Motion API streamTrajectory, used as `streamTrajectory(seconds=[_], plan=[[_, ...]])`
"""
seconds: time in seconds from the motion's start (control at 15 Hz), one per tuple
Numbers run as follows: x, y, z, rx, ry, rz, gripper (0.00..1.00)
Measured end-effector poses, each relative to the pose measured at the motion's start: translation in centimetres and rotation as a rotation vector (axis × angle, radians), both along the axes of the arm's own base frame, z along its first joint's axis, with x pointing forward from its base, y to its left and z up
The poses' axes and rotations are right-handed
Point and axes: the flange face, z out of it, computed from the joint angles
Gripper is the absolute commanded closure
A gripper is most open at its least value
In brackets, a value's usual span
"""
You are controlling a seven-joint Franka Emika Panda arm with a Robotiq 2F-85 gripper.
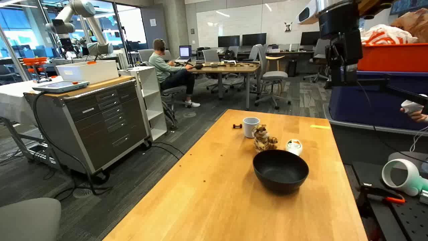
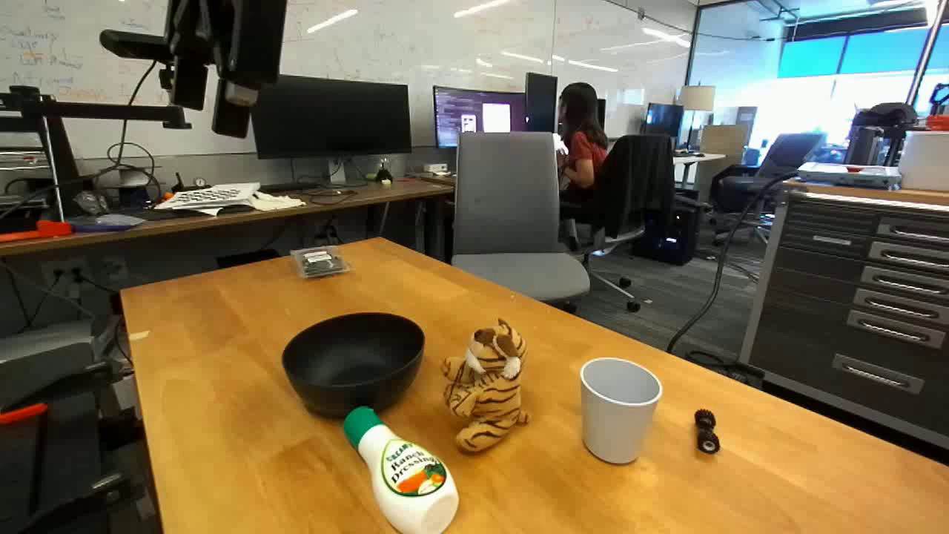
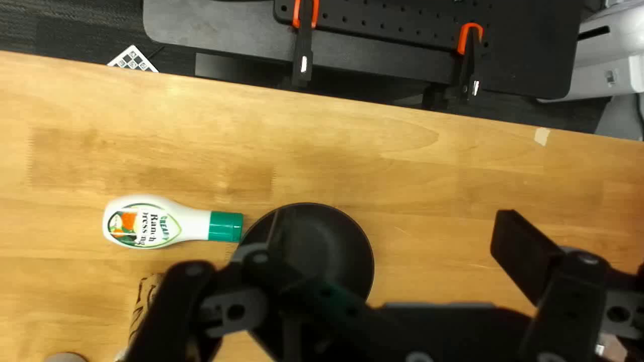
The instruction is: Put the tiger toy in the black bowl
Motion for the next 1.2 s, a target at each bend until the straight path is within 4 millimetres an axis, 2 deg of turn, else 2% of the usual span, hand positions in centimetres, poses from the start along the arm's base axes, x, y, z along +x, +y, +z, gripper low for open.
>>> streamTrajectory(seconds=[0.87, 1.2], plan=[[0.2, 0.0, 0.1, -0.005, -0.007, -0.003, 0.0], [2.5, 0.3, -0.7, -0.045, -0.092, -0.037, 0.0]])
